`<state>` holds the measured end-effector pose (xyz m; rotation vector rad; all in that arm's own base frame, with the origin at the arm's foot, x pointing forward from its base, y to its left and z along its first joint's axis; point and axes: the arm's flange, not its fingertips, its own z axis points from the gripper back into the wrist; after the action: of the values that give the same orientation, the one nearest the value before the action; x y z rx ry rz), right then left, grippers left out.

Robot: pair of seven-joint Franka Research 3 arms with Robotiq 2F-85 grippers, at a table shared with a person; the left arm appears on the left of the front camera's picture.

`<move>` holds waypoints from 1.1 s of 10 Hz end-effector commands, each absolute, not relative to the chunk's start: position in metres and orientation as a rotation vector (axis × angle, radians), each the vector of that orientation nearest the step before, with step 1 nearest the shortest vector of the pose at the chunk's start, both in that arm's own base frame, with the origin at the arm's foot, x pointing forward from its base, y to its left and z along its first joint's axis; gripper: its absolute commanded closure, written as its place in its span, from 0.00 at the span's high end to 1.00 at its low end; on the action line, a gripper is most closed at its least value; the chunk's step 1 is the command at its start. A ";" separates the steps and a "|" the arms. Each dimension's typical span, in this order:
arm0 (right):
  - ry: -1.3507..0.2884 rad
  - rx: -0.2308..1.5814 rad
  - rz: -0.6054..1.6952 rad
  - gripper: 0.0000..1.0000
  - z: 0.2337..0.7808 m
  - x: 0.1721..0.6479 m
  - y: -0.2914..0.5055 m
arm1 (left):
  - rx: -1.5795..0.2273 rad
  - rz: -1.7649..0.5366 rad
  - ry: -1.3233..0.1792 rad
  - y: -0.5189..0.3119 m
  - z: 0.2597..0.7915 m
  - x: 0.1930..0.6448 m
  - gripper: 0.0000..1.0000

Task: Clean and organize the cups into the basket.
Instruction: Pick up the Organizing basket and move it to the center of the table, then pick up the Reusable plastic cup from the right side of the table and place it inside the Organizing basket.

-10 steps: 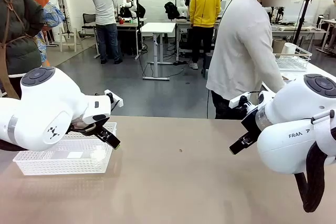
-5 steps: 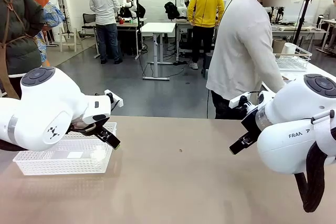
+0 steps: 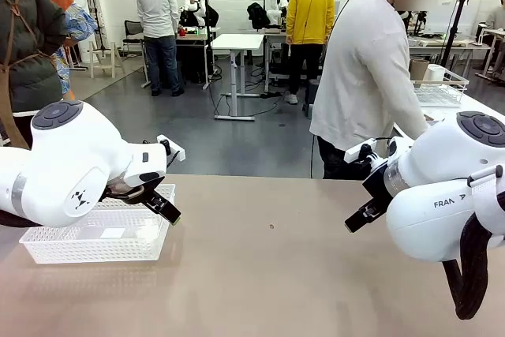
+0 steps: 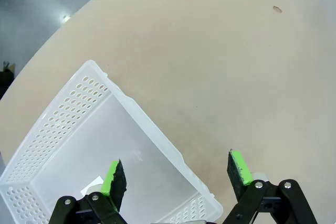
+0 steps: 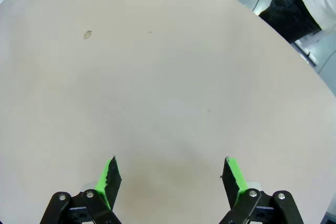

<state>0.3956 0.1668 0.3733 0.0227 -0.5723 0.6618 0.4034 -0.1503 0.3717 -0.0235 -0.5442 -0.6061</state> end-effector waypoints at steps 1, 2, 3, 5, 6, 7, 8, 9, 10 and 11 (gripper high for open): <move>-0.572 0.023 0.662 1.00 0.373 0.396 0.167 | -0.023 -0.606 -0.544 -0.150 0.372 0.403 1.00; -0.647 0.002 0.679 1.00 0.395 0.378 0.163 | -0.033 -0.608 -0.516 -0.145 0.384 0.397 1.00; -0.696 -0.025 0.661 1.00 0.423 0.356 0.154 | -0.060 -0.622 -0.530 -0.136 0.415 0.379 1.00; -0.655 -0.023 0.648 1.00 0.455 0.305 0.134 | -0.030 -0.673 -0.557 -0.121 0.456 0.332 1.00; -0.628 -0.041 0.674 1.00 0.466 0.272 0.125 | -0.014 -0.691 -0.573 -0.115 0.466 0.309 1.00; -0.576 -0.042 0.704 1.00 0.476 0.232 0.116 | 0.013 -0.705 -0.588 -0.108 0.472 0.287 1.00; -0.525 -0.029 0.733 1.00 0.478 0.199 0.108 | 0.009 -0.726 -0.576 -0.102 0.475 0.271 1.00; -0.487 -0.027 0.752 1.00 0.476 0.171 0.103 | 0.011 -0.749 -0.555 -0.097 0.475 0.257 1.00; -0.497 -0.017 0.737 1.00 0.471 0.157 0.097 | -0.001 -0.780 -0.533 -0.096 0.472 0.244 1.00; -0.524 -0.014 0.708 1.00 0.466 0.161 0.092 | 0.023 -0.799 -0.541 -0.098 0.467 0.240 1.00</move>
<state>0.2133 0.1235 0.5700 -0.0410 -0.4867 0.7376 0.2980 -0.1184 0.5388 0.0071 -0.5314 -0.7600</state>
